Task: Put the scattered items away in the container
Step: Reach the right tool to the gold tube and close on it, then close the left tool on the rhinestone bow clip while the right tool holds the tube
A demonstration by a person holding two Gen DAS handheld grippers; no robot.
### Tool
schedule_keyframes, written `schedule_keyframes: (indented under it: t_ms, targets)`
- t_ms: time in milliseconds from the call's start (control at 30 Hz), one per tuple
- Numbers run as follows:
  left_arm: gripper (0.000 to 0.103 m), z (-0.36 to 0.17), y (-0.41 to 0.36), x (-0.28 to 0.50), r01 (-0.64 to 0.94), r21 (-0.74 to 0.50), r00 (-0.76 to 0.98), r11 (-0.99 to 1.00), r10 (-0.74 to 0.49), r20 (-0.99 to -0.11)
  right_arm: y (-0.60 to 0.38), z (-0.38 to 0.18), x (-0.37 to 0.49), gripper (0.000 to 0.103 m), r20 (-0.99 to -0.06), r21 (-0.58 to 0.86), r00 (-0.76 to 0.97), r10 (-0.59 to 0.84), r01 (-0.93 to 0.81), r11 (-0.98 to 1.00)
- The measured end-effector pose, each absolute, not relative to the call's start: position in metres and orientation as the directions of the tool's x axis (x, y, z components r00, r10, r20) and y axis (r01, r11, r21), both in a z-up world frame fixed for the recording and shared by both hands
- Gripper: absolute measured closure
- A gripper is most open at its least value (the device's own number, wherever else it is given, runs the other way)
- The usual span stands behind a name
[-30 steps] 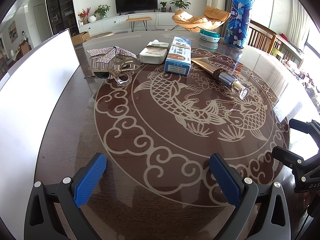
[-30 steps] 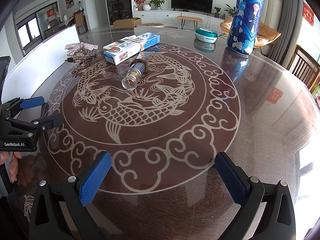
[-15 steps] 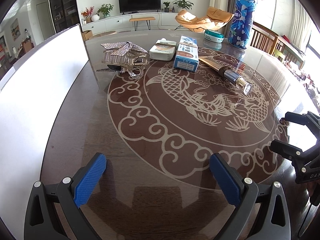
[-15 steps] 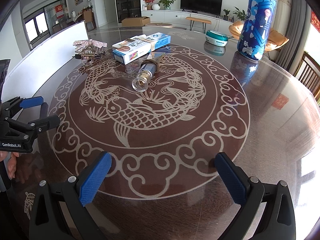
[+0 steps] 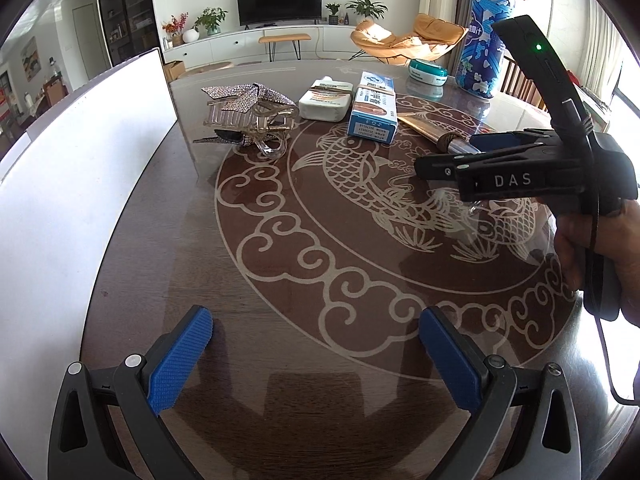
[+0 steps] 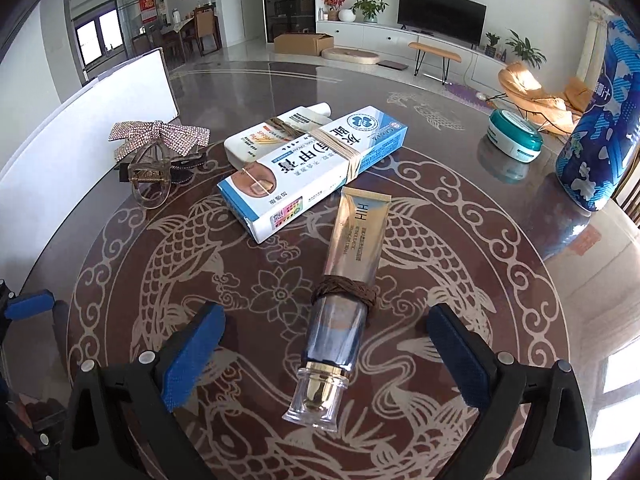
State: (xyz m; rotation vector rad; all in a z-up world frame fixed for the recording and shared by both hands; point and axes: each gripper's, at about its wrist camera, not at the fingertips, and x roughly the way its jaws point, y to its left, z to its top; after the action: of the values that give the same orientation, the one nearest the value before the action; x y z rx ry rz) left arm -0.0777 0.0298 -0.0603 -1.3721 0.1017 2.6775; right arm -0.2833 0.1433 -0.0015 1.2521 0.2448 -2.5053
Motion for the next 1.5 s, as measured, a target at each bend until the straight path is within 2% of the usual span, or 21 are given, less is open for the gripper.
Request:
schedule_keyframes:
  t_ms: [33,67,167,567,1500]
  targets:
    - [0.000,-0.060,0.030,-0.078,-0.147,0.000,-0.578,-0.989,0.086,-0.812,0.146,0.001,-0.286,0.058,-0.794,-0.006,-0.570,-0.211,0.353,-0.935]
    - [0.000,-0.060,0.030,-0.078,-0.147,0.000,-0.578,-0.989,0.086,-0.812,0.150,0.003,-0.288,0.073,-0.794,0.005,-0.569,-0.212,0.342,-0.940]
    - [0.000,-0.060,0.030,-0.078,-0.147,0.000,-0.578,-0.989,0.086,-0.812,0.162,0.004,-0.285,0.073,-0.789,0.058,-0.560,-0.252,0.341,-0.938]
    - [0.000,-0.060,0.030,-0.078,-0.147,0.000,-0.578,-0.989,0.086,-0.812,0.194,0.005,-0.196,0.073,-0.781,-0.004,-0.594,-0.190,0.310,-0.951]
    - [0.000,-0.061,0.029,-0.078,-0.148,0.000,-0.577,-0.989,0.086,-0.812,0.193,0.006,-0.192,0.073,-0.781,-0.010,-0.602,-0.165,0.276,-0.961]
